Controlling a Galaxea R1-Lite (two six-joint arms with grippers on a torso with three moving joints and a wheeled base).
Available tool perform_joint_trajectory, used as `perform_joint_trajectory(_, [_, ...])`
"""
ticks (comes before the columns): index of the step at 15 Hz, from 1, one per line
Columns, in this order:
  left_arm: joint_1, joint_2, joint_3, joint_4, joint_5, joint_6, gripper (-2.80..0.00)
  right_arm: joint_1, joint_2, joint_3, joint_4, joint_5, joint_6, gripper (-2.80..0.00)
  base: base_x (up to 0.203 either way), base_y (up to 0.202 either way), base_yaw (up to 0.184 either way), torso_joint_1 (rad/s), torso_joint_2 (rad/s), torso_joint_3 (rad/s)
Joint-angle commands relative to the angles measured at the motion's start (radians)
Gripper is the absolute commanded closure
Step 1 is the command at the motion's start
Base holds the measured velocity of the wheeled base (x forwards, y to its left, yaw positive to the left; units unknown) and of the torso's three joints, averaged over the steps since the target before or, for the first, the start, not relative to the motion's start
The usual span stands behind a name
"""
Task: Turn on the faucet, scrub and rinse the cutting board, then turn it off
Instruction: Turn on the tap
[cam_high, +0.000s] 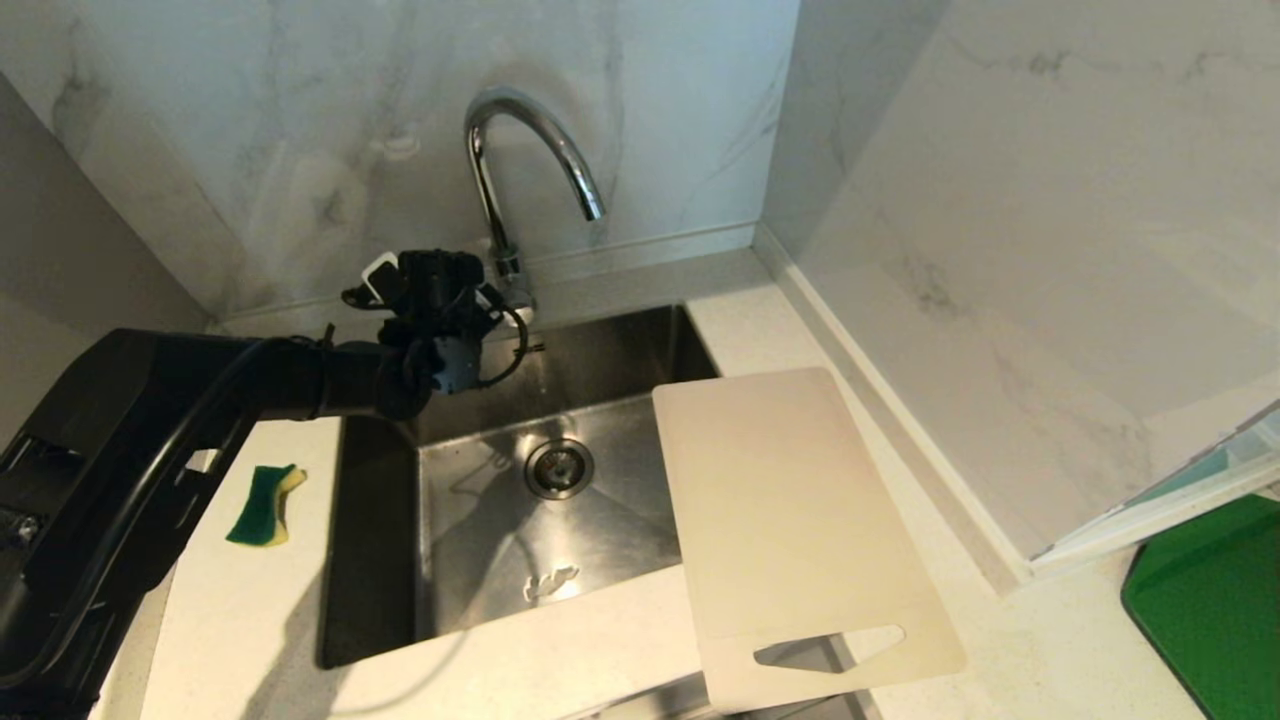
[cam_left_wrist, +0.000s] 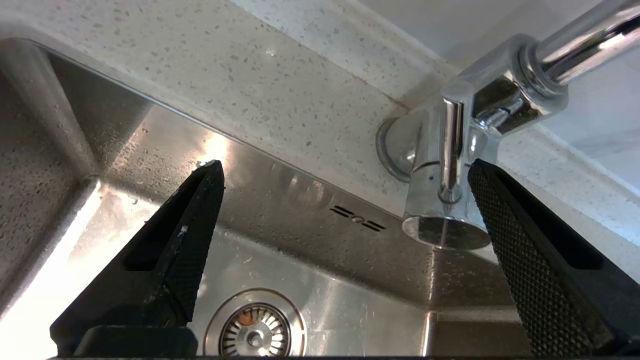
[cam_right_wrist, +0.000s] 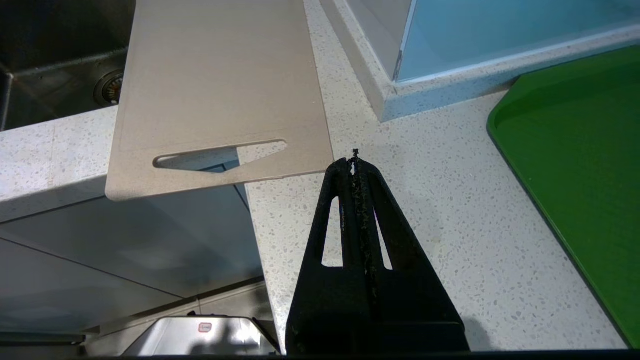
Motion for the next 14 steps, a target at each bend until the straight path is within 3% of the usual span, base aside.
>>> perform_joint_trajectory(1, [0.017, 0.007, 0.000, -0.004, 0.001, -0.004, -2.80, 0.000, 0.000, 0.000, 0.000, 0.000, 0.000, 0.00, 0.000, 0.000, 0.000, 0.000, 0.00, 0.000])
perform_joint_trajectory(8, [0.027, 0.005, 0.000, 0.009, -0.035, -0.006, -2.80, 0.000, 0.000, -0.001, 0.000, 0.000, 0.000, 0.00, 0.000, 0.000, 0.000, 0.000, 0.00, 0.000])
perform_joint_trajectory(11, [0.024, -0.022, 0.001, 0.134, -0.066, -0.024, -2.80, 0.000, 0.000, 0.000, 0.000, 0.000, 0.000, 0.00, 0.000, 0.000, 0.000, 0.000, 0.00, 0.000])
perform_joint_trajectory(14, [0.027, -0.040, 0.001, 0.216, -0.125, -0.081, -2.80, 0.000, 0.001, 0.000, 0.000, 0.000, 0.000, 0.00, 0.000, 0.000, 0.000, 0.000, 0.00, 0.000])
